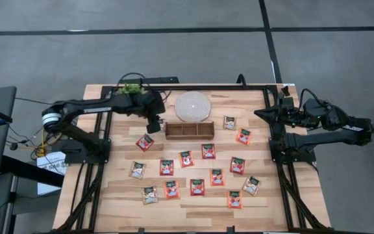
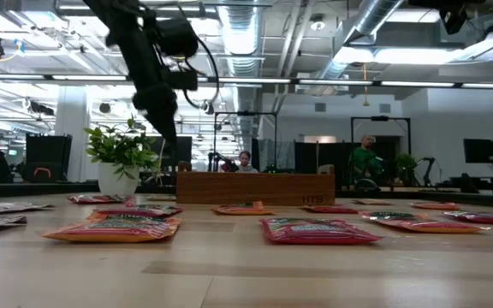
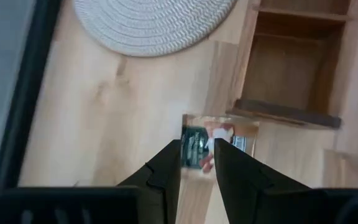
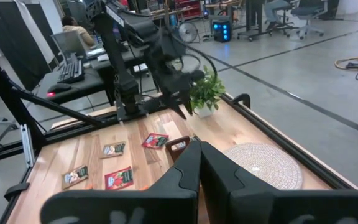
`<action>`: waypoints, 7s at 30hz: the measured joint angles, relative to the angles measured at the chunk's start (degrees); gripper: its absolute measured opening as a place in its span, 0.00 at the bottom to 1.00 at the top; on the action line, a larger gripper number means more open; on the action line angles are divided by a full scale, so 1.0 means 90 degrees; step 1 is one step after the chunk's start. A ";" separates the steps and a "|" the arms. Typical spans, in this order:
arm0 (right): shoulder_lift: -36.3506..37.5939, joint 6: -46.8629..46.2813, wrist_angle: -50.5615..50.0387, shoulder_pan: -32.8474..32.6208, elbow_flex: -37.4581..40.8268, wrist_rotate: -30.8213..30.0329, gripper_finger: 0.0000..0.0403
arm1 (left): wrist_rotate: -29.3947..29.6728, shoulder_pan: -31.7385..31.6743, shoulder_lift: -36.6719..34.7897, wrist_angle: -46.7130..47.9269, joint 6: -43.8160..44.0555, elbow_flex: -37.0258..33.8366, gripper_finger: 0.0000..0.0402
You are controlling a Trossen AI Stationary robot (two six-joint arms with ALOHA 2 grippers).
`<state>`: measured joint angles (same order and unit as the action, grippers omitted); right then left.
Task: Pick & Place Tea
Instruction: Put the brown tea bag into the left of the wooden organizer
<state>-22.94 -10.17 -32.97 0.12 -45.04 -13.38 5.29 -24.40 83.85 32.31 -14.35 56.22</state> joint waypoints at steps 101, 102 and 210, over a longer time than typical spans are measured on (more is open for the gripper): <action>-0.0002 -0.0214 -0.0005 0.0000 0.0000 0.0002 0.00 | -0.0532 -0.1005 0.1787 0.0448 -0.0570 0.0385 0.01; 0.0000 -0.0214 -0.0005 0.0000 0.0000 0.0002 0.00 | -0.0478 -0.1005 0.1743 0.0502 -0.0571 0.0446 0.01; 0.0012 0.0177 -0.1008 -0.0005 0.0000 0.0390 0.00 | 0.5823 0.3067 0.2975 -0.0393 0.1695 0.1254 0.00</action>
<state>-22.83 -8.58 -42.04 0.08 -45.04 -9.88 57.69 3.20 110.63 28.77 0.91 67.51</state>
